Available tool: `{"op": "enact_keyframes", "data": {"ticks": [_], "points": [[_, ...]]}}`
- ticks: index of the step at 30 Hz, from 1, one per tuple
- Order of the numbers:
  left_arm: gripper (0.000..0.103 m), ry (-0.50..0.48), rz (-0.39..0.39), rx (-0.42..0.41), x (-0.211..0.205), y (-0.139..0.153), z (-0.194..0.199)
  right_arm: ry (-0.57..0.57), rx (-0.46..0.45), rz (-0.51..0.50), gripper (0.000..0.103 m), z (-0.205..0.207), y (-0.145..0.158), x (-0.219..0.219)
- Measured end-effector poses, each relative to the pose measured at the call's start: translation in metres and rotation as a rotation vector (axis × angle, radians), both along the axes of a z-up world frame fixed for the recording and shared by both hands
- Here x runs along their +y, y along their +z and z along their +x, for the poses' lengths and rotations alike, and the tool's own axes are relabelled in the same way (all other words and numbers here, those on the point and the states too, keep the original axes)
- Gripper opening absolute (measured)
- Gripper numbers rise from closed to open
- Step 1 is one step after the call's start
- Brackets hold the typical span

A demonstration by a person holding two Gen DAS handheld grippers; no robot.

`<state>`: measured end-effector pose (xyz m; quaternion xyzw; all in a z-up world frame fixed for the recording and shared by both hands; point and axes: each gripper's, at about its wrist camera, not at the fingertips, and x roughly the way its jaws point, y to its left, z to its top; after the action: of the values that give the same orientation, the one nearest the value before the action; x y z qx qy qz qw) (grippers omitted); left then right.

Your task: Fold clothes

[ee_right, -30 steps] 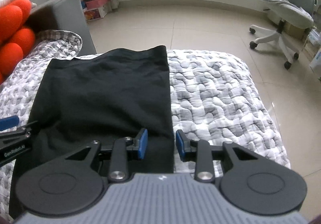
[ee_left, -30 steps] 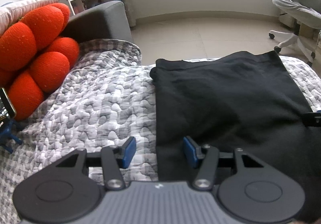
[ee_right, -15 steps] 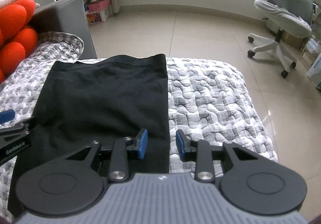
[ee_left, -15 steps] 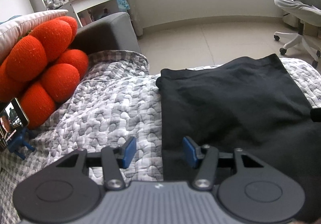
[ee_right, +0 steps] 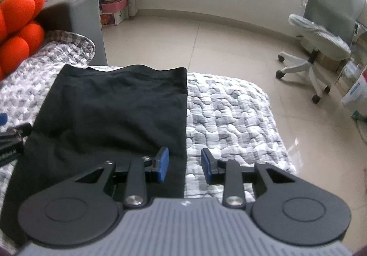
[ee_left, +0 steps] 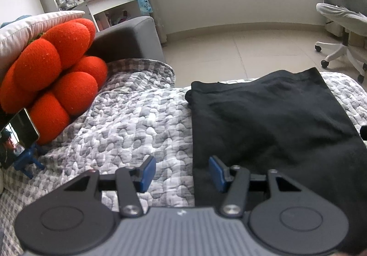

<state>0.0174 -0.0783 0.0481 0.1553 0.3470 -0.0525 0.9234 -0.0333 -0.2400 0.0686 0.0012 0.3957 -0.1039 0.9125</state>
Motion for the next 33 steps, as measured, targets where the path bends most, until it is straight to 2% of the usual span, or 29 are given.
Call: {"op": "enact_keyframes", "data": {"ticks": [10, 21, 30, 32, 33], "points": [[0.054, -0.016, -0.048, 0.006, 0.002, 0.004, -0.009, 0.044, 0.001, -0.061, 0.034, -0.010, 0.000, 0.018], [0.054, -0.028, -0.058, -0.032, 0.011, 0.012, -0.022, 0.073, -0.005, -0.154, 0.034, -0.020, 0.001, 0.038], [0.054, -0.046, -0.114, -0.026, 0.016, 0.017, -0.038, 0.086, -0.059, -0.191, 0.037, -0.035, 0.009, 0.057], [0.054, -0.068, -0.136, -0.013, 0.019, 0.018, -0.046, 0.111, -0.042, -0.072, 0.037, -0.041, 0.009, 0.057], [0.054, -0.081, -0.139, -0.012, 0.021, 0.017, -0.052, 0.123, -0.036, -0.051, 0.037, -0.044, 0.008, 0.058]]}}
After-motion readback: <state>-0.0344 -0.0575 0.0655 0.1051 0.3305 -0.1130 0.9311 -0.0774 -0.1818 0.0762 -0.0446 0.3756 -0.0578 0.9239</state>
